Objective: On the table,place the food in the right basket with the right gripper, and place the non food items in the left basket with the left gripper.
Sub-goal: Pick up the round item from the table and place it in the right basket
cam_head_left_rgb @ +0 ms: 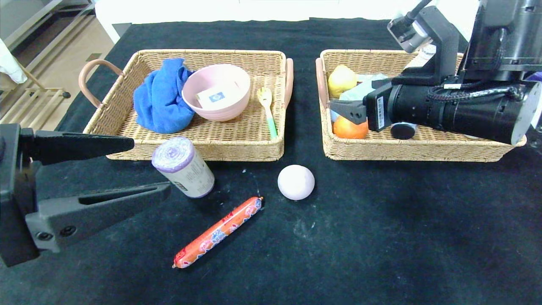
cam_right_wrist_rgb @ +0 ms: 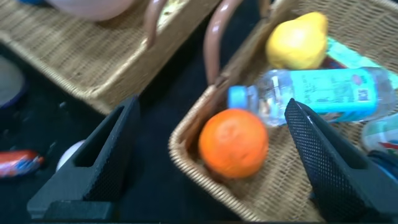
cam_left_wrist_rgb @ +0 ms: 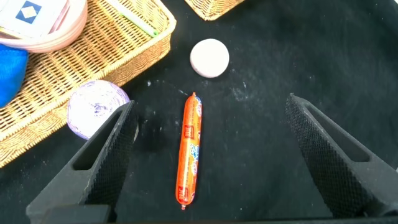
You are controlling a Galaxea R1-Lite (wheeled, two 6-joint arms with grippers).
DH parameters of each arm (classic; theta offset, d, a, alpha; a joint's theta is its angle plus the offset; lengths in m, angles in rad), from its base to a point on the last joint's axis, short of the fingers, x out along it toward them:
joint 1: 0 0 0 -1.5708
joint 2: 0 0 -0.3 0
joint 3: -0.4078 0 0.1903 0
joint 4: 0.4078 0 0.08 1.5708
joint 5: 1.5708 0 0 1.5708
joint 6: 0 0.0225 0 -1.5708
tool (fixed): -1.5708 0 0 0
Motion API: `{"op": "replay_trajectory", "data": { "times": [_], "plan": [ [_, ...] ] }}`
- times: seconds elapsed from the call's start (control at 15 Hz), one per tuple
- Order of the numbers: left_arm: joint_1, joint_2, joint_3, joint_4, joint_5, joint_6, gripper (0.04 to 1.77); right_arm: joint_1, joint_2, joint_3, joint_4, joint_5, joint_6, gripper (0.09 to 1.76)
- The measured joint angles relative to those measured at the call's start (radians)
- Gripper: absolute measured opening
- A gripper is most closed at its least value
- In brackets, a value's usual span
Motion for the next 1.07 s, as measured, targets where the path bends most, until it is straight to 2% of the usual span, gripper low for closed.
{"op": "replay_trajectory", "data": {
  "times": [0.33,0.73,1.07],
  "plan": [
    [0.0,-0.002,0.0,0.0,0.0,0.0,1.72,0.077,-0.017,0.086,-0.002,0.0,-0.01,1.7],
    [0.001,-0.005,-0.001,-0.002,0.0,0.0,1.72,0.147,0.031,0.114,-0.007,-0.014,-0.006,1.7],
    [0.002,-0.006,-0.001,-0.001,0.0,0.0,1.72,0.175,0.074,0.117,-0.008,-0.038,-0.005,1.7]
  ]
}}
